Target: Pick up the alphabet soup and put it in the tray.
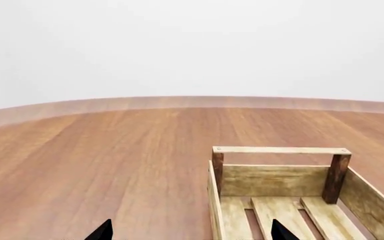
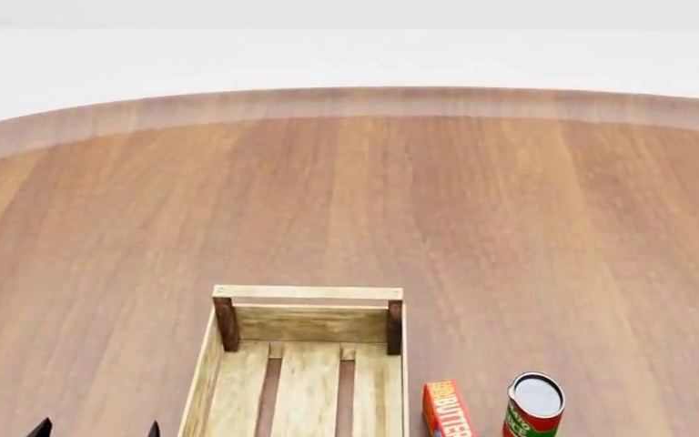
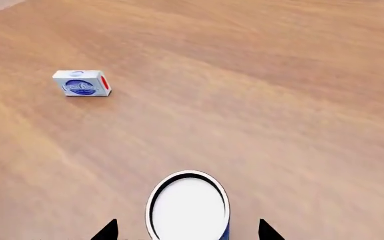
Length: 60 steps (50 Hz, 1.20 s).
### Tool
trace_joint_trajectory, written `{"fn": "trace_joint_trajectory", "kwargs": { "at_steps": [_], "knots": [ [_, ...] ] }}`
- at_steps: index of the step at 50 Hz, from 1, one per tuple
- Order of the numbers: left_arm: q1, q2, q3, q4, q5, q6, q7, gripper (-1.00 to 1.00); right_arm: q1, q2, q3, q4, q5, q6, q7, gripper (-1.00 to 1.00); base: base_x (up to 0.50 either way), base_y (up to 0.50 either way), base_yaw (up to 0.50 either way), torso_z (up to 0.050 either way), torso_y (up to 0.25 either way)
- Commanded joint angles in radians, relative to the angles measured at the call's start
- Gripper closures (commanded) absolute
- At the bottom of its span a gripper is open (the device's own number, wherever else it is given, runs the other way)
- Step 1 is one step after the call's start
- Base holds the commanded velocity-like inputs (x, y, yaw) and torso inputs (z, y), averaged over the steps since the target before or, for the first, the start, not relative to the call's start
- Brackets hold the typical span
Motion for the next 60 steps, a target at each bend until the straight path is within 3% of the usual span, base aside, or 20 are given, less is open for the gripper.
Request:
{"fn": "trace_joint_trajectory", "kwargs": {
  "at_steps": [1, 60],
  "knots": [
    [0.000, -0.004, 0.008, -0.003, -0.005, 0.000, -0.005, -1.00, 0.052, 0.026, -0.049, 0.087, -0.040, -0.011, -0.014, -1.00, 0.00, 0.00, 0.00, 0.000, 0.000],
    [-0.007, -0.026, 0.036, -0.005, -0.031, 0.001, -0.028, -1.00, 0.114, 0.064, -0.065, 0.308, -0.064, -0.088, -0.050, -1.00, 0.00, 0.00, 0.00, 0.000, 0.000]
  ]
}}
